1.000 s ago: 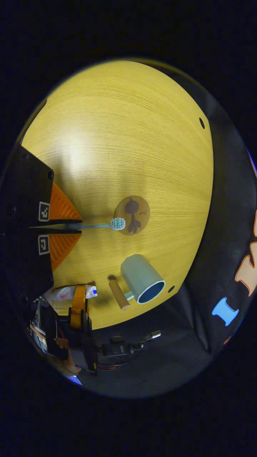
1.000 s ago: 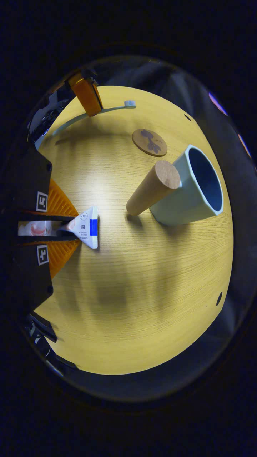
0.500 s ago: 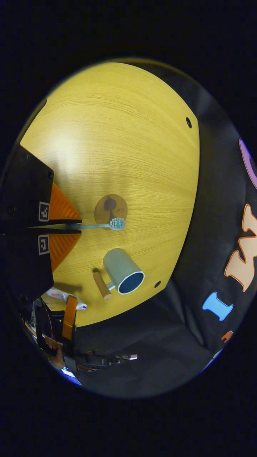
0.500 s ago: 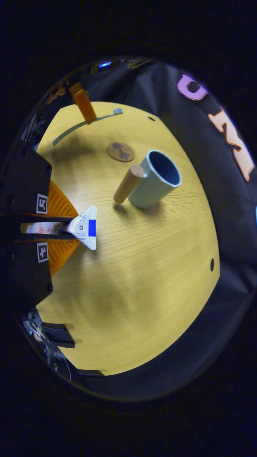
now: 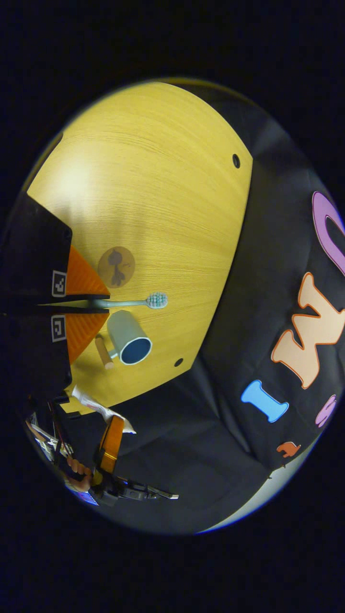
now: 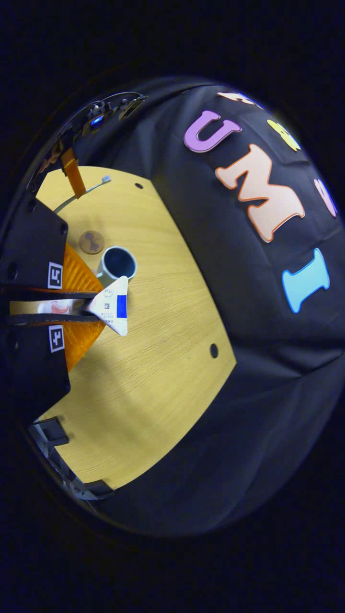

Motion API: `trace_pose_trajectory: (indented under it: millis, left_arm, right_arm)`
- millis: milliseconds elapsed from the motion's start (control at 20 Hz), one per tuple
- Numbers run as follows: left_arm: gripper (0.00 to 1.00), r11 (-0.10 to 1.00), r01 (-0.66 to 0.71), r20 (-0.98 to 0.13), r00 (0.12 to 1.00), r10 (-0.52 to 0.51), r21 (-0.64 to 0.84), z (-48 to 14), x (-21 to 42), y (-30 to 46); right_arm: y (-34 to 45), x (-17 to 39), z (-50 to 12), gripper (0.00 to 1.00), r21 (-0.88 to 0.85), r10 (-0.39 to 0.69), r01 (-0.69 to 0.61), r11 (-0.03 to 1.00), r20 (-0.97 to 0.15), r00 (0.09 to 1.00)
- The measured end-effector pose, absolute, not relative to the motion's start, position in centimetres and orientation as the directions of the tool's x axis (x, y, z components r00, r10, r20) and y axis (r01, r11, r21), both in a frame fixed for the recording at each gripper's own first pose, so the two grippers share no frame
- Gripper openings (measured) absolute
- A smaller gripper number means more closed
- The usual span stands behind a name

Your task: Put the toothbrush and toothpaste on the desktop into the cup, then pick up the cup and place it on the coaster on the desktop.

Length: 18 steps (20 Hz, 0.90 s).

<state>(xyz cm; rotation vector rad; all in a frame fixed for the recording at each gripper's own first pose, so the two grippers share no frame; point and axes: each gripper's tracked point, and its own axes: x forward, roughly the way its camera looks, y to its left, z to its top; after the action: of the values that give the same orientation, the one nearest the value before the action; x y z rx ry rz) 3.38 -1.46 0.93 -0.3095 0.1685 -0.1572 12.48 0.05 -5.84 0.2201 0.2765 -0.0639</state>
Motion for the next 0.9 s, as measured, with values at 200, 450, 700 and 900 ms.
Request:
trace_pose_trajectory:
  millis: [200, 450, 700, 900]
  left_arm:
    - [0.0, 0.946, 0.135, -0.029, 0.988, -0.15, -0.295, 3.4, 2.9, 0.1]
    - [0.0, 0.959, 0.158, 0.099, 0.985, -0.138, -0.235, 6.7, 3.0, 0.7]
    - [0.0, 0.944, 0.214, 0.179, 0.969, -0.172, -0.252, 9.5, 4.5, -0.8]
    - [0.0, 0.923, 0.298, 0.27, 0.935, -0.231, -0.245, 12.3, 7.0, -3.5]
  right_arm:
    - [0.4, 12.6, -1.2, 0.13, 0.214, 0.035, -0.022, 0.977, -0.054, 0.998]
    - [0.5, 14.4, 0.9, 0.12, 0.185, 0.093, -0.118, 0.976, 0.135, 0.987]
    - [1.9, 16.5, -1.4, 0.13, 0.082, 0.131, -0.146, 0.986, 0.164, 0.978]
    - [2.3, 17.5, -2.4, 0.13, 0.071, 0.121, -0.133, 0.989, 0.154, 0.981]
